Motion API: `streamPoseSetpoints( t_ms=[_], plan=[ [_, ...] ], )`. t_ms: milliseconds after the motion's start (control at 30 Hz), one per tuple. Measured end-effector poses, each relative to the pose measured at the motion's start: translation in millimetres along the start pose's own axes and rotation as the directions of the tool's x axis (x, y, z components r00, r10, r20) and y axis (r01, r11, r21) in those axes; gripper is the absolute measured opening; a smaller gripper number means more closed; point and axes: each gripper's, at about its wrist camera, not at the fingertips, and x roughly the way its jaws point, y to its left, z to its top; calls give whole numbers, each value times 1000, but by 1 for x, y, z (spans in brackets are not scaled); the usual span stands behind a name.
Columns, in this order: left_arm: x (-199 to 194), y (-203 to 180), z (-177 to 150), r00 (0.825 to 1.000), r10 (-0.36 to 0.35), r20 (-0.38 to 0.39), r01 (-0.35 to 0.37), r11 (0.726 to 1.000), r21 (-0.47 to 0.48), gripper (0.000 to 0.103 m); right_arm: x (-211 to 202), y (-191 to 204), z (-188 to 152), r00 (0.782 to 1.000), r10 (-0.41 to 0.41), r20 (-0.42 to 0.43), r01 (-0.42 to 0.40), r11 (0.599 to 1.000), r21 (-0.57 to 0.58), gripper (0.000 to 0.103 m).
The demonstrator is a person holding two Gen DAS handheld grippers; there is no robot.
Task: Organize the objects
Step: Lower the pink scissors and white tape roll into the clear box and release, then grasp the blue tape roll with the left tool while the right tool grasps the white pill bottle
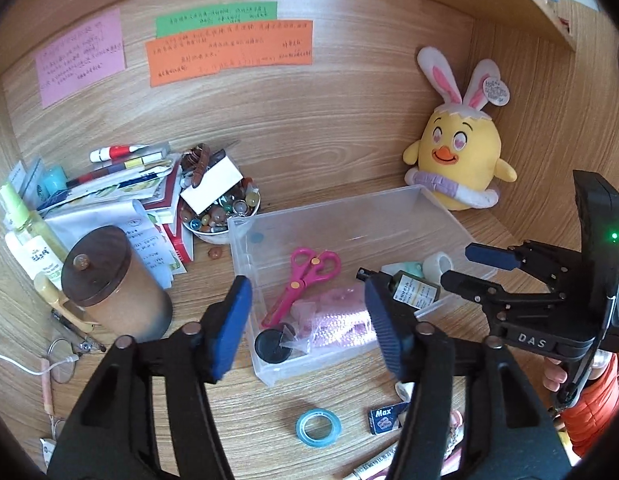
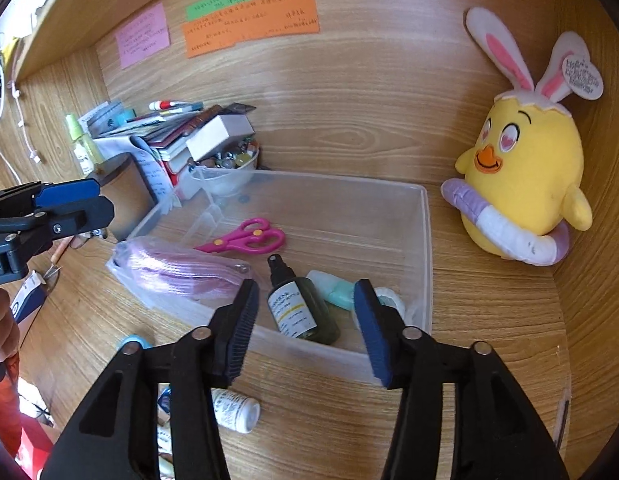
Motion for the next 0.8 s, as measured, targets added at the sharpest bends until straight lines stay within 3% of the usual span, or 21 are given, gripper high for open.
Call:
streamPoseSetpoints(
  t_ms=[200,267,467,800],
  plan=[
    [-13,0,-15,1000,24,12,-24,1000,2,69,-20,18,-9,999,15,30,-14,999,-38,63],
    [-16,1,-23,1000,25,13,-25,1000,-6,82,-24,24,-14,999,20,36,-19,999,-46,69],
    [-21,3,-48,999,33,1,-33,999,-13,89,-23,37,-31,998,55,6,-54,997,-53,70],
    [2,9,-89,992,-2,-126,-3,999,-44,89,11,52,-57,990,74,-121,-82,995,-60,70]
  ],
)
